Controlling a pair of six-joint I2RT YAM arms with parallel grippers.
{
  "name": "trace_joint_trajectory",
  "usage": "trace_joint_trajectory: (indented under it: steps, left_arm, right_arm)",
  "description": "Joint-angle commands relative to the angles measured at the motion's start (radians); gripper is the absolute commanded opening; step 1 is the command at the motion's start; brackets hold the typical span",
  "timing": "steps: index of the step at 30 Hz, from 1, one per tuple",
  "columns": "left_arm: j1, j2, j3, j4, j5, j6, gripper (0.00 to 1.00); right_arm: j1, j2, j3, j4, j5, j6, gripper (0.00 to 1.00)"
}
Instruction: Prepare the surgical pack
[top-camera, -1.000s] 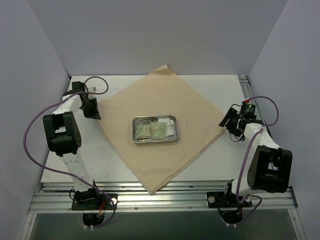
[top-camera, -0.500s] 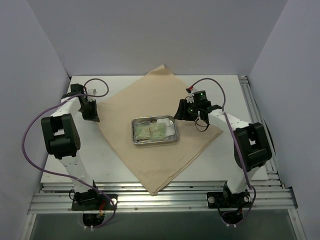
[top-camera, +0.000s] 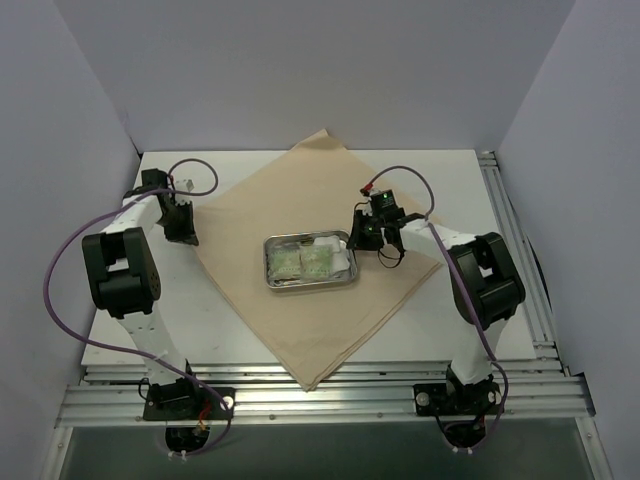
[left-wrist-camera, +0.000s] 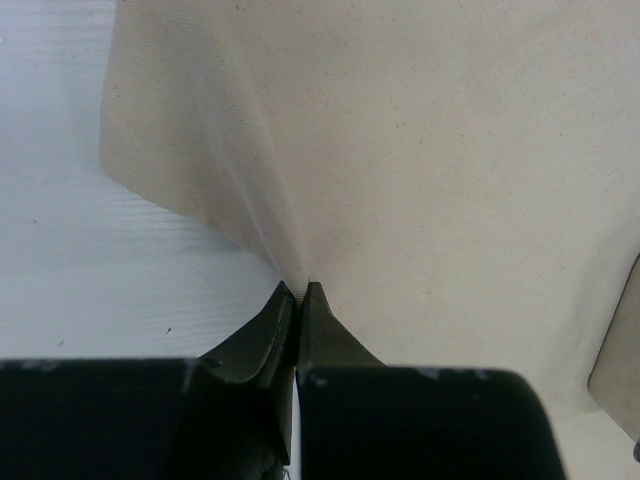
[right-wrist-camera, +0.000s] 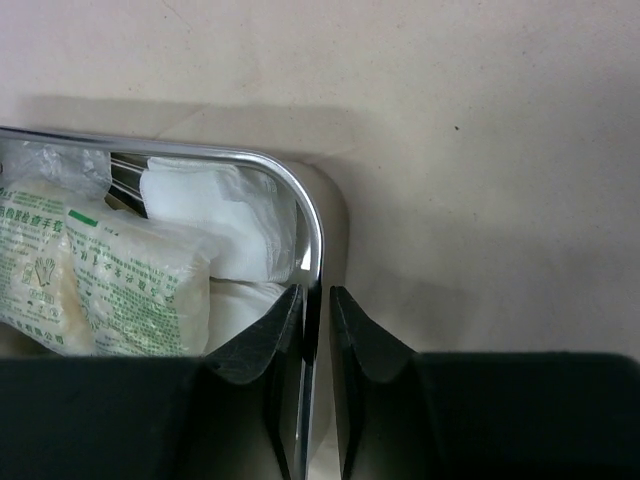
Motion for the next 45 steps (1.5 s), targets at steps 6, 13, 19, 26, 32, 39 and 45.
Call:
trace_joint_trajectory:
  steps: [6, 13, 19, 26, 32, 39, 45]
  left_arm:
    - [0.003, -0.053, 0.001, 0.013, -0.013, 0.021, 0.06]
    - [0.004, -0.051, 0.0, 0.013, -0.013, 0.024, 0.06]
    - [0.003, -0.055, -0.005, 0.015, -0.016, 0.028, 0.08]
    - [0.004, -0.064, -0.008, 0.016, -0.027, 0.036, 0.14]
    - [0.003, -0.062, -0.011, 0.016, -0.027, 0.035, 0.14]
    - [0.003, -0.062, -0.013, 0.016, -0.025, 0.035, 0.14]
    - [0.003, -0.061, -0.011, 0.018, -0.022, 0.035, 0.14]
  right_arm:
    - [-0.007, -0.1, -0.054, 0.022, 0.105, 0.049, 0.04]
    - [-0.008, -0.112, -0.063, 0.033, 0.108, 0.085, 0.0]
    - [-0.007, -0.135, -0.097, 0.084, 0.111, 0.136, 0.01]
    - [-0.005, -0.155, -0.109, 0.098, 0.112, 0.148, 0.0]
    - [-0.007, -0.124, -0.141, 0.206, 0.123, 0.236, 0.0]
    - [-0.005, -0.109, -0.135, 0.253, 0.14, 0.257, 0.0]
    - [-0.005, -0.1, -0.115, 0.216, 0.128, 0.23, 0.0]
